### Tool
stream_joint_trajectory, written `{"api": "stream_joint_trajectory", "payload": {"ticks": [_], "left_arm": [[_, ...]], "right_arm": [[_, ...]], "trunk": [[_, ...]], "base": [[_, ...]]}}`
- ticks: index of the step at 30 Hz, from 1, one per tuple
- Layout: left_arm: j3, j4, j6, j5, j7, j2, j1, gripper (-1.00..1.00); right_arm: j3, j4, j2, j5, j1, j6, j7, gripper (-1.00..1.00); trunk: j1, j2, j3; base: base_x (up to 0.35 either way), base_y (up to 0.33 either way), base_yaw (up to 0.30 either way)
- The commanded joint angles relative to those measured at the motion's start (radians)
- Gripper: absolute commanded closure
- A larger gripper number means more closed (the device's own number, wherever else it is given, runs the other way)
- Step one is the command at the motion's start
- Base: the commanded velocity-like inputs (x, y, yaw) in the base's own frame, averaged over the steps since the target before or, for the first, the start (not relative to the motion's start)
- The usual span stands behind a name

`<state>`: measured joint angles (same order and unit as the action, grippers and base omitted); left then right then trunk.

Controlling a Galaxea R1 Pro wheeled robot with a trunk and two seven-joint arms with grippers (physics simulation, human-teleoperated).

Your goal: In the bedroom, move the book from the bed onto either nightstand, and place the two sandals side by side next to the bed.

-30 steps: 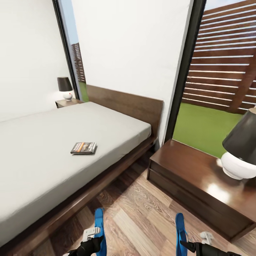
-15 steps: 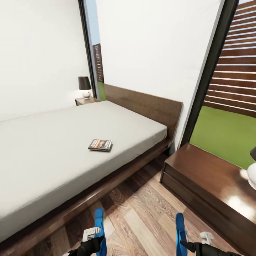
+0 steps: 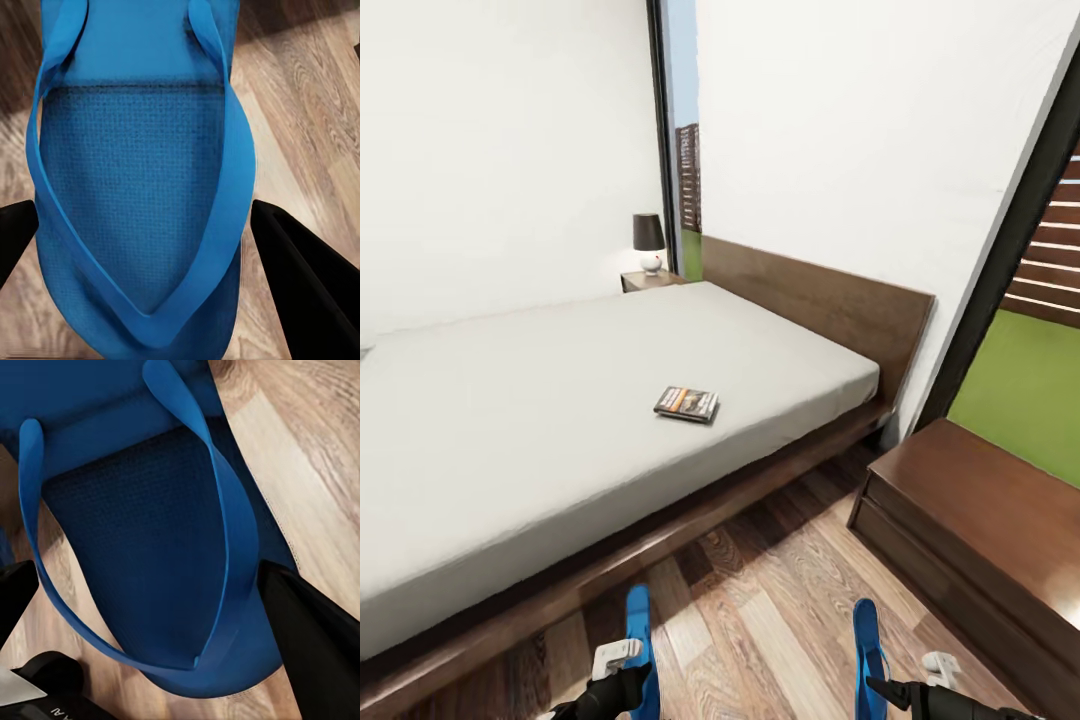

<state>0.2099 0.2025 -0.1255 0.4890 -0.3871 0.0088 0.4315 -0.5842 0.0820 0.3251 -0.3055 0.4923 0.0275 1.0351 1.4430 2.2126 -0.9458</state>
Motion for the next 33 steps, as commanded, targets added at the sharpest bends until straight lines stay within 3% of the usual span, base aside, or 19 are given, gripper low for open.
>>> {"api": "stream_joint_trajectory", "payload": {"ticks": [1,33], "left_arm": [[0.008,-0.002,-0.005,0.008,-0.002,0.000,0.001,1.00],[0.006,-0.002,-0.005,0.008,-0.002,0.001,0.001,1.00]], "right_arm": [[-0.011,0.001,0.000,-0.007,0.000,0.003,0.004,1.00],[-0.011,0.001,0.000,-0.007,0.000,0.003,0.005,1.00]], "trunk": [[0.000,0.000,-0.001],[0.000,0.000,-0.001]], "base": [[0.000,0.000,0.290],[0.000,0.000,0.290]]}}
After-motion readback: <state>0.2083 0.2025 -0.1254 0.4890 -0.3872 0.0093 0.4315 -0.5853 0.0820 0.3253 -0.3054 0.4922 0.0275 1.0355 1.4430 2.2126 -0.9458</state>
